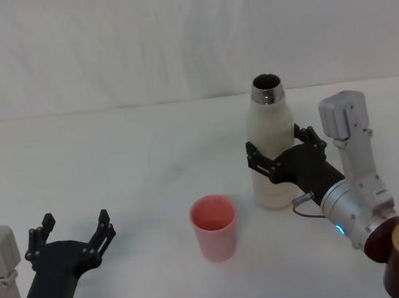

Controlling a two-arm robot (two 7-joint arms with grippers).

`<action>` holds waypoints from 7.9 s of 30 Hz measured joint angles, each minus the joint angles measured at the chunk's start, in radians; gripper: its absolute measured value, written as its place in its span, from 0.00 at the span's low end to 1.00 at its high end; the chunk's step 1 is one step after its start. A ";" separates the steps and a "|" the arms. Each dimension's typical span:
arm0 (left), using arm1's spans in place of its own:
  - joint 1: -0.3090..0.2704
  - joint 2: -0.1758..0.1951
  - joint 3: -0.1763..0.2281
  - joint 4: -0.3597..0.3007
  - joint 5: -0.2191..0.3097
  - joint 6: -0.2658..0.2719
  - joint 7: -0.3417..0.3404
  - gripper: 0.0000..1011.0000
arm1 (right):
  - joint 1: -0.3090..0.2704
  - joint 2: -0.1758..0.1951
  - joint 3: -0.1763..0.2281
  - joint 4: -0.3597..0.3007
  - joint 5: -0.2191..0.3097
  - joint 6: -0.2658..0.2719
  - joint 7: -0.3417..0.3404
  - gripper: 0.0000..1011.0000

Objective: Grasp the thermos with one hand and pour water into the cup lid.

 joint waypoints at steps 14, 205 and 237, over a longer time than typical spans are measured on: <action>0.000 0.000 0.000 0.000 0.000 0.000 0.000 0.99 | -0.039 0.070 -0.020 -0.116 -0.174 -0.013 -0.039 0.95; 0.000 0.000 0.000 0.000 0.000 0.000 0.000 0.99 | 0.015 0.321 -0.311 -0.198 -1.189 0.130 0.082 0.95; 0.000 0.000 0.000 0.000 0.000 0.000 0.000 0.99 | 0.017 0.325 -0.315 -0.198 -1.194 0.132 0.083 0.95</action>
